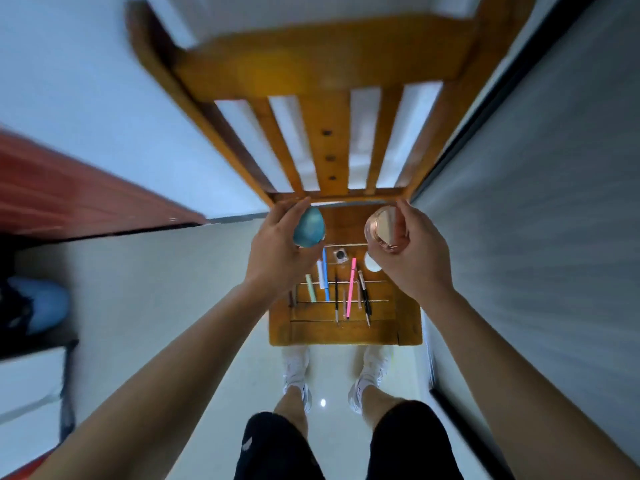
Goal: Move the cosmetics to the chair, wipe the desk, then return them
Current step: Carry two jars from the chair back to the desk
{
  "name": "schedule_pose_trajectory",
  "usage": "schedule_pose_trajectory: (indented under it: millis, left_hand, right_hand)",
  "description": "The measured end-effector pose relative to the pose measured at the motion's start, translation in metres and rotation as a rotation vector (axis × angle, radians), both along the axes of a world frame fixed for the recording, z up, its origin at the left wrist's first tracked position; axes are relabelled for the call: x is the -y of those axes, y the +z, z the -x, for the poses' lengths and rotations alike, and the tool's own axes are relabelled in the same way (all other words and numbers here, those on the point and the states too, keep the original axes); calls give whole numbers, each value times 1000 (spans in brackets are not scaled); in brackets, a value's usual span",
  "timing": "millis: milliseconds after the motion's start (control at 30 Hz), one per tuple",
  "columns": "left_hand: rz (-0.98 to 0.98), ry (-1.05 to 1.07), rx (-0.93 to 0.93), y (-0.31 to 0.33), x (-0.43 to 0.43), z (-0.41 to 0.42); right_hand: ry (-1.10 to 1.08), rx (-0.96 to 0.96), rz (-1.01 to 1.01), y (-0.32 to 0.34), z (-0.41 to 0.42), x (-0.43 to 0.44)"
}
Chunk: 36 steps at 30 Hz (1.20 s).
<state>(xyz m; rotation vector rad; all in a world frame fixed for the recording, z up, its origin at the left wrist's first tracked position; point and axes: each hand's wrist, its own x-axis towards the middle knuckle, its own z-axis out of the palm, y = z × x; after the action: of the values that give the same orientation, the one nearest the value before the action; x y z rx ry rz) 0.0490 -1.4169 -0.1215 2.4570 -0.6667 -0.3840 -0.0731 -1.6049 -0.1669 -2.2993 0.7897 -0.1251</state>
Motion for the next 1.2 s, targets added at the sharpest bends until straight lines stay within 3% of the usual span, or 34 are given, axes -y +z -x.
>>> schedule_pose_trajectory:
  millis: [233,433,567,833,1033,1200]
  left_hand:
    - [72,320,194,167,-121,22]
    - [200,618,346,255,-263,57]
    - [239,798,444,304,-395,102]
    - [125,998,647,359,-674,227]
    - [94,1272,676,360,-825,304]
    - [132,1477,628,326,-901,336]
  right_hand:
    - [356,188,6,157,-37,-90]
    - [596,404,47,273,-52,-212]
    - [706,520,80,327,-45,-338]
    - [877,732,-46,372,-8,-627]
    - [1179,659,-55,372,20,-799]
    - [1301,564,-112,347,16,-909]
